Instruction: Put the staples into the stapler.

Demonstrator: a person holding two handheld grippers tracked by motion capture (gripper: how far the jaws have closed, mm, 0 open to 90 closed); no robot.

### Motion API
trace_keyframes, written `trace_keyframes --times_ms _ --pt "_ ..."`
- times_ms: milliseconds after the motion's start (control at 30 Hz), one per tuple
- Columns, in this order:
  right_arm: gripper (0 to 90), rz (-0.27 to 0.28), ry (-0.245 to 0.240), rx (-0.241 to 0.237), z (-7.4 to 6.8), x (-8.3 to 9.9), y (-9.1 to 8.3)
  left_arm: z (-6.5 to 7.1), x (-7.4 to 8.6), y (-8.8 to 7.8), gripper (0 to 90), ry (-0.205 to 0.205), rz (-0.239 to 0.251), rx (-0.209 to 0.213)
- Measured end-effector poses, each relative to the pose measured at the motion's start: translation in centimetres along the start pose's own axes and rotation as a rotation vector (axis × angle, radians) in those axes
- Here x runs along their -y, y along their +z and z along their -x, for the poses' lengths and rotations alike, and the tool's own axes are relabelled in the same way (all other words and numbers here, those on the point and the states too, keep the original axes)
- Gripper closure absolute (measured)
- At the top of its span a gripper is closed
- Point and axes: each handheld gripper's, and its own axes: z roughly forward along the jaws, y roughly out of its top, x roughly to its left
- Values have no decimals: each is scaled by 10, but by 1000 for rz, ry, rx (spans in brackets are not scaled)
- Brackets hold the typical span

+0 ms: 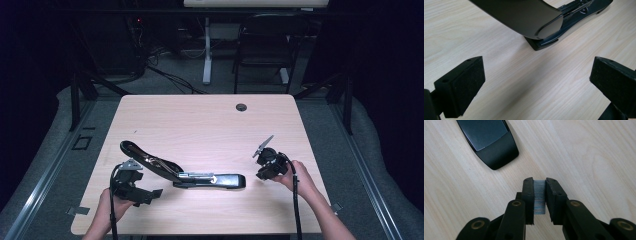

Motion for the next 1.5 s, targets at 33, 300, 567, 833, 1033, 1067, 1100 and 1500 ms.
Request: trace_keyframes --times_ms 33,300,567,833,1033,1067,1100,1500 --pt "779 3 -4 4 -1 0 -1 -1 0 0 2 -2 -2 5" --pt "779 25 -15 -6 -8 -6 -3 -5 0 0 2 -5 5 13" --pt "779 52 -33 7 -11 -11 -5 -5 0 0 1 -5 8 20" --pt "778 67 -37 -11 -15 -18 -6 -5 0 0 1 -4 23 27" --pt "778 70 -49 -11 -18 -23 -7 -5 0 0 2 -5 25 37" --pt "778 72 -55 -16 -18 -24 -6 -5 0 0 2 -6 26 37" --pt "778 71 -57 -17 -19 -25 -6 -5 -1 -1 2 -5 23 39" --pt "778 109 -72 -26 -26 -33 -12 -3 1 -3 1 -10 35 28"
